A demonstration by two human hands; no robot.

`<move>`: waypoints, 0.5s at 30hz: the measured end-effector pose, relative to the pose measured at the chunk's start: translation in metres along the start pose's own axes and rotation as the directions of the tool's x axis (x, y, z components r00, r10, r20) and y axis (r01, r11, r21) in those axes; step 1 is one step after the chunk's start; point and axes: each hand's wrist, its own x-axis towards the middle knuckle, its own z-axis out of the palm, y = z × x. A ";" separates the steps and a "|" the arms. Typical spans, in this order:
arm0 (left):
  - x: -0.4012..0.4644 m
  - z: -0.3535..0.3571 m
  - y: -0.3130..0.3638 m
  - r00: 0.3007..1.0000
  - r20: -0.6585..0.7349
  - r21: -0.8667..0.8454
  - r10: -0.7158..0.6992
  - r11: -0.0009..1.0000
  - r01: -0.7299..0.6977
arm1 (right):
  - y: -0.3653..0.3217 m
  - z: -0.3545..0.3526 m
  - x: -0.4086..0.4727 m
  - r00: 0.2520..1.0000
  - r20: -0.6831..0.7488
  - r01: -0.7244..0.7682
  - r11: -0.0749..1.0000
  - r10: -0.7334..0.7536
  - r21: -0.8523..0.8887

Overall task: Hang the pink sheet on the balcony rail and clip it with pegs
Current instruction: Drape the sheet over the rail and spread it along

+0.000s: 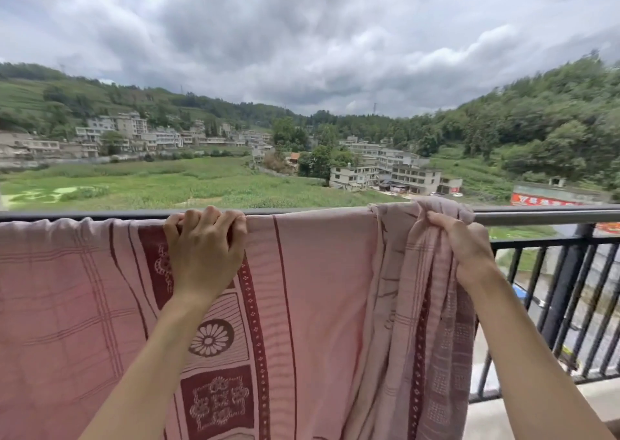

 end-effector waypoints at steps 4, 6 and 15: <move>-0.001 -0.001 0.004 0.999 -0.022 -0.001 -0.027 1.000 0.026 | 0.019 0.008 -0.011 0.971 -0.177 0.106 0.954 -0.160 -0.279; -0.001 -0.002 0.006 1.000 -0.015 0.000 -0.028 1.000 0.028 | 0.025 0.022 -0.027 0.844 -0.221 0.284 0.757 -0.488 -0.588; 0.002 -0.006 -0.006 0.996 0.048 0.025 0.069 0.997 -0.071 | 0.045 0.117 -0.053 0.523 0.486 0.797 0.201 -0.700 -0.569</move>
